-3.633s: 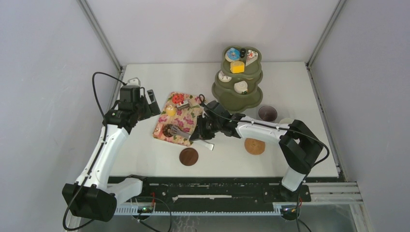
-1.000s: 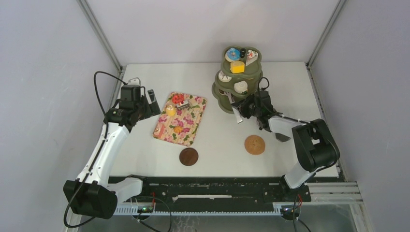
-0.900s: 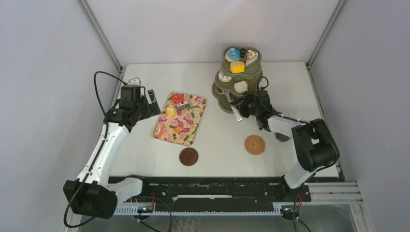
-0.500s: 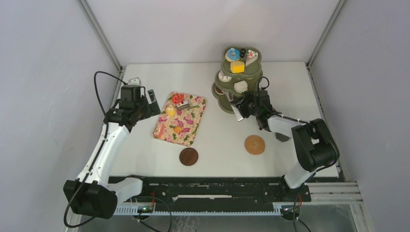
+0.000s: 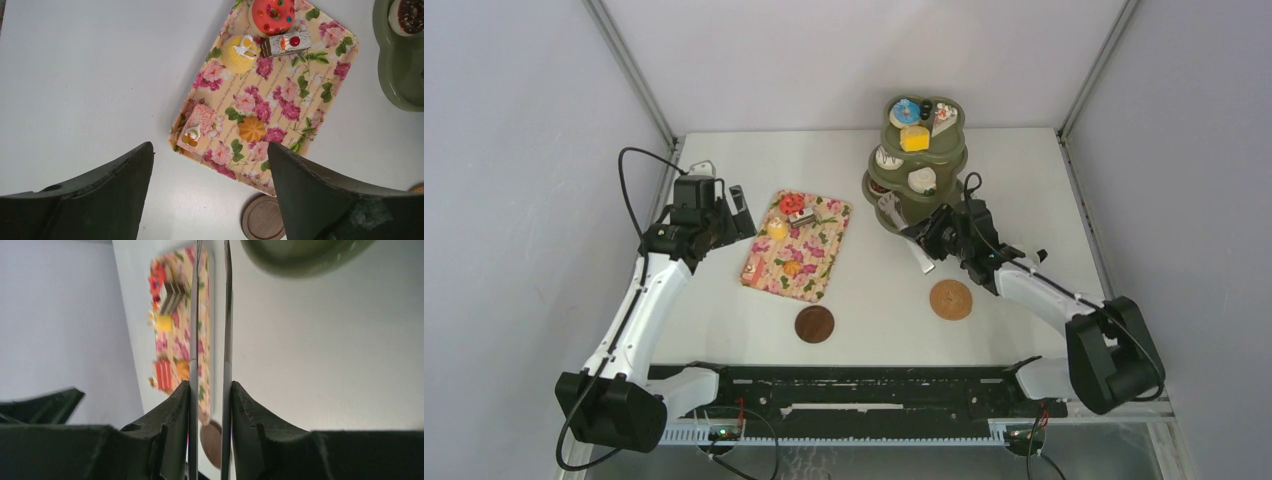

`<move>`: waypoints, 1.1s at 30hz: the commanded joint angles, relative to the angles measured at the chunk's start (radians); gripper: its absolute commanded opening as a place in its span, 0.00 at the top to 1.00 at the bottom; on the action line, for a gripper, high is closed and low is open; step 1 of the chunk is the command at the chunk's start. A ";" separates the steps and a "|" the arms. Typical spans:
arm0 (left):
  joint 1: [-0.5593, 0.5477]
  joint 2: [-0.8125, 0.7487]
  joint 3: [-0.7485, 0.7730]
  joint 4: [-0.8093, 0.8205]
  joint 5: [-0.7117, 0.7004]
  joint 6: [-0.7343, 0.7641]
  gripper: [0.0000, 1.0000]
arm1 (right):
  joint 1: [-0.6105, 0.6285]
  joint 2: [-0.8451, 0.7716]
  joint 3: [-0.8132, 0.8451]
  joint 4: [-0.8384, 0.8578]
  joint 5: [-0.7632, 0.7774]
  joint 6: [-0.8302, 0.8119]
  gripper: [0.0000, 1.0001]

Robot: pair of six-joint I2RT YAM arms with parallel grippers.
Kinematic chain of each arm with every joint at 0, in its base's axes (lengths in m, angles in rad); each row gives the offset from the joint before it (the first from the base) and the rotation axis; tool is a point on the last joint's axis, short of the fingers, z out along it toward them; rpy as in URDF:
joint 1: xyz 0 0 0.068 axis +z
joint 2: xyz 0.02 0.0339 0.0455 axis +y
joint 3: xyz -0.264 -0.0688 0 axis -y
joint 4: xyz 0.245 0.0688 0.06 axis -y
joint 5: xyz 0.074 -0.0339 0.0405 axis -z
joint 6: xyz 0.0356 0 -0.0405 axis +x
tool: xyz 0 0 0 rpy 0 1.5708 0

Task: Serve the afternoon tea

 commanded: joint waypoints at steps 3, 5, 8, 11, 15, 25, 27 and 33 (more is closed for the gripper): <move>0.005 -0.008 0.008 0.018 0.008 0.010 0.12 | 0.134 -0.197 -0.029 -0.192 0.028 -0.187 0.65; 0.005 -0.007 0.004 0.020 0.009 0.007 0.12 | 0.187 -0.242 -0.028 -0.212 0.046 -0.233 0.66; 0.005 -0.011 -0.004 0.024 0.020 0.002 0.12 | 0.278 -0.211 0.036 -0.245 0.090 -0.315 0.69; 0.004 -0.023 -0.009 0.023 0.022 -0.001 0.12 | 0.356 -0.105 0.166 -0.302 0.165 -0.399 0.73; 0.005 -0.043 -0.019 0.015 0.013 0.005 0.12 | 0.376 0.066 0.348 -0.317 0.184 -0.429 0.81; 0.006 -0.056 -0.013 0.005 0.006 0.007 0.12 | 0.362 0.430 0.714 -0.410 0.227 -0.478 0.89; 0.006 -0.059 -0.010 0.004 0.003 0.010 0.12 | 0.366 0.440 0.719 -0.425 0.245 -0.506 0.87; 0.010 -0.058 -0.018 0.004 -0.003 0.011 0.11 | 0.366 0.390 0.635 -0.433 0.278 -0.620 0.79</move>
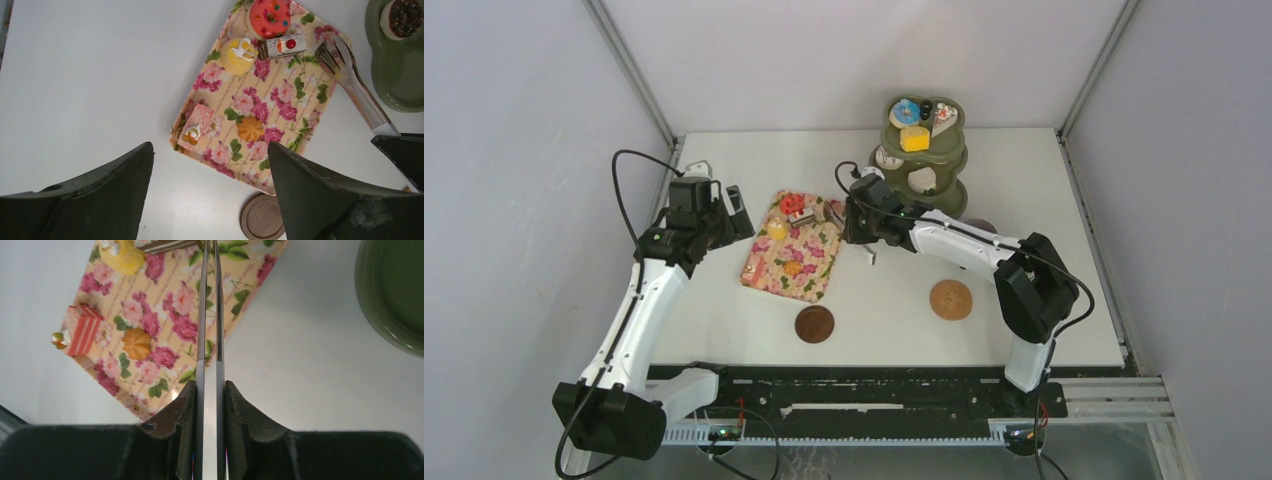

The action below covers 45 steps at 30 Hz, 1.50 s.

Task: Serve the afternoon tea

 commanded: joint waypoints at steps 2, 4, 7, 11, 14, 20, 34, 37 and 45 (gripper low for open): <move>0.009 -0.022 -0.021 0.015 -0.003 0.010 0.11 | -0.002 -0.080 -0.065 0.036 0.025 -0.141 0.77; 0.009 -0.019 -0.020 0.015 -0.003 0.010 0.12 | 0.001 -0.084 -0.089 0.056 -0.003 -0.187 0.75; 0.009 -0.016 -0.018 0.015 -0.002 0.010 0.12 | 0.007 -0.078 -0.095 0.066 -0.031 -0.244 0.70; 0.011 -0.011 -0.014 0.015 -0.003 0.012 0.12 | 0.017 -0.071 -0.095 0.084 -0.048 -0.307 0.62; 0.010 -0.010 -0.011 0.013 -0.005 0.012 0.12 | 0.019 -0.067 -0.095 0.090 -0.052 -0.348 0.56; 0.011 -0.002 -0.008 0.012 -0.006 0.010 0.12 | 0.023 -0.042 -0.075 0.073 -0.070 -0.415 0.50; 0.012 0.000 0.003 0.004 -0.010 0.010 0.12 | 0.023 0.074 0.039 0.072 -0.085 -0.464 0.49; 0.012 0.000 0.005 0.004 -0.011 0.010 0.12 | 0.024 0.084 0.047 0.072 -0.084 -0.476 0.49; 0.014 0.005 0.007 0.003 -0.006 0.010 0.12 | 0.051 0.083 0.044 0.058 -0.097 -0.541 0.50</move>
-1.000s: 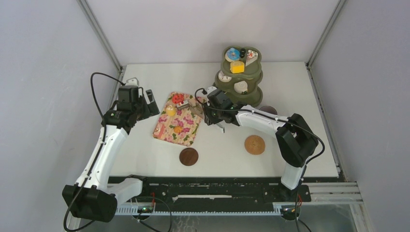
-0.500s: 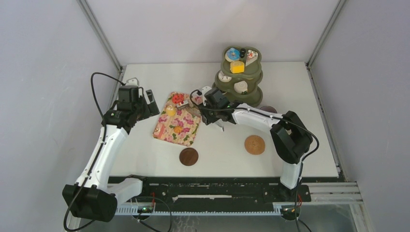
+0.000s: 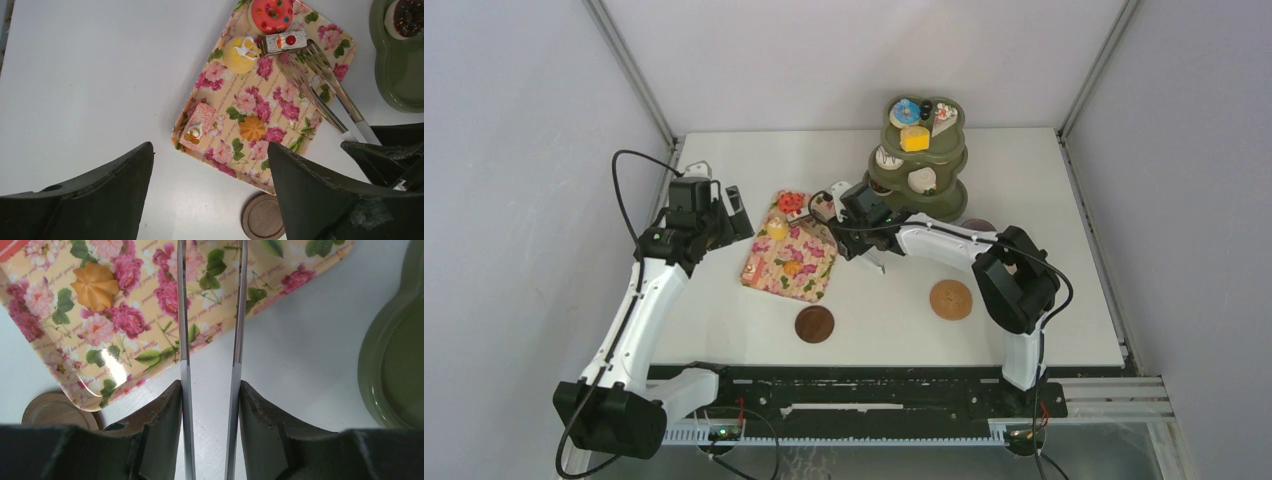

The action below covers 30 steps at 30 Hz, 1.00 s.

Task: Serve the afternoon tea

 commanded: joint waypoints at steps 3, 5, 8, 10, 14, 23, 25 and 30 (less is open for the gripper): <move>0.007 0.005 0.009 0.010 -0.002 0.010 0.12 | 0.032 -0.016 0.044 0.022 -0.008 -0.061 0.52; 0.008 0.008 0.011 0.011 0.001 0.010 0.12 | 0.037 -0.020 0.044 0.020 -0.008 -0.065 0.52; 0.008 0.011 0.014 0.010 0.001 0.010 0.12 | 0.051 -0.034 0.042 0.005 0.002 -0.076 0.54; 0.008 0.010 0.014 0.011 0.001 0.011 0.12 | 0.064 -0.046 0.041 -0.014 0.006 -0.081 0.55; 0.007 0.010 0.011 0.012 -0.002 0.010 0.12 | 0.077 -0.076 0.036 -0.062 0.010 -0.079 0.56; 0.007 0.014 0.008 0.018 0.004 0.009 0.12 | 0.071 -0.099 0.021 -0.101 0.009 -0.077 0.52; 0.007 0.012 0.006 0.018 0.002 0.009 0.12 | 0.067 -0.096 0.021 -0.102 0.007 -0.074 0.51; 0.008 0.008 0.005 0.017 -0.001 0.007 0.12 | 0.047 -0.084 0.021 -0.088 0.004 -0.067 0.50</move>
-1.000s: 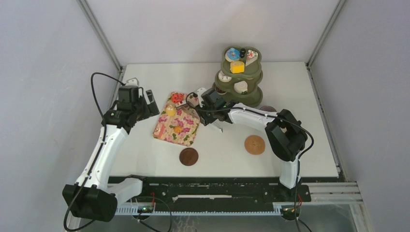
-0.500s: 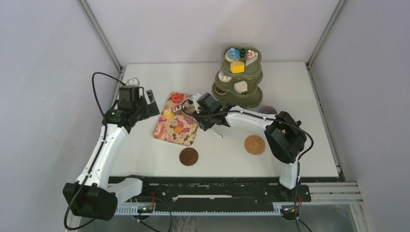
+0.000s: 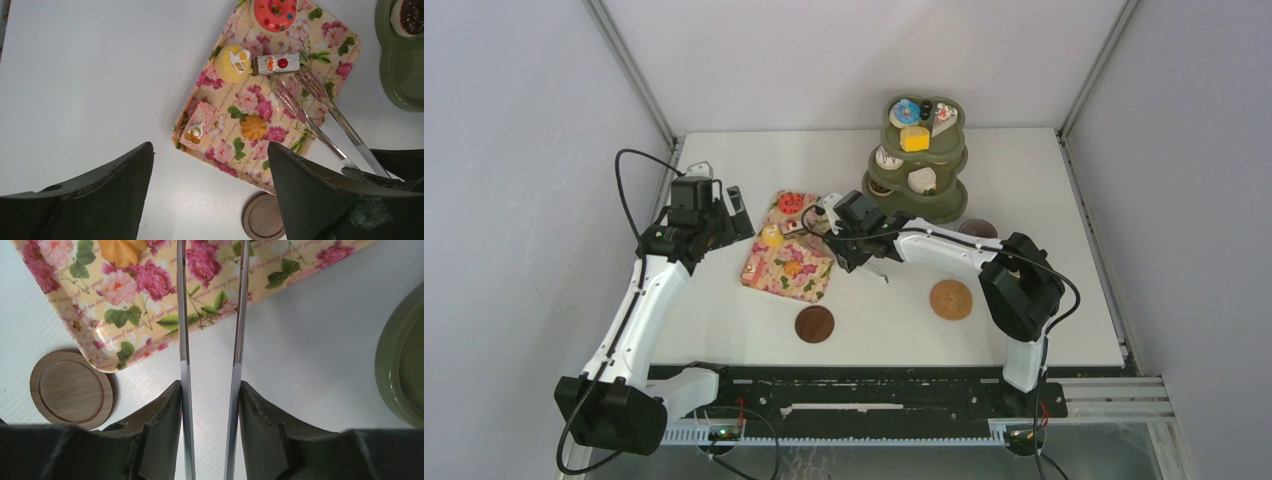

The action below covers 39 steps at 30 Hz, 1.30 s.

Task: Serve the afternoon tea

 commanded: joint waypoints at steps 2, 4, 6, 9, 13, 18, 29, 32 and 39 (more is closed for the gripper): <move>0.007 -0.011 0.005 0.017 -0.003 0.007 0.12 | -0.027 -0.038 0.021 0.038 -0.013 0.003 0.49; 0.006 -0.013 0.005 0.016 -0.006 0.007 0.12 | -0.038 -0.034 0.021 0.046 -0.033 0.004 0.49; 0.006 -0.013 0.006 0.015 -0.006 0.007 0.12 | -0.041 -0.023 0.027 0.047 -0.043 -0.003 0.48; 0.007 -0.013 0.006 0.014 -0.005 0.006 0.12 | -0.044 0.000 0.040 0.048 -0.069 -0.024 0.47; 0.007 -0.017 0.008 0.010 -0.009 0.006 0.12 | -0.056 0.043 0.070 0.033 -0.120 -0.058 0.45; 0.008 -0.022 0.006 0.007 -0.013 0.006 0.12 | -0.052 0.060 0.084 0.040 -0.139 -0.082 0.45; 0.008 -0.018 0.008 0.005 -0.015 0.004 0.12 | 0.003 -0.013 0.058 -0.042 -0.102 -0.063 0.46; 0.008 -0.017 0.008 0.006 -0.013 0.004 0.12 | 0.004 -0.028 0.054 -0.066 -0.101 -0.050 0.46; 0.007 -0.016 0.008 0.006 -0.013 0.003 0.12 | 0.006 -0.056 0.064 -0.119 -0.091 -0.044 0.46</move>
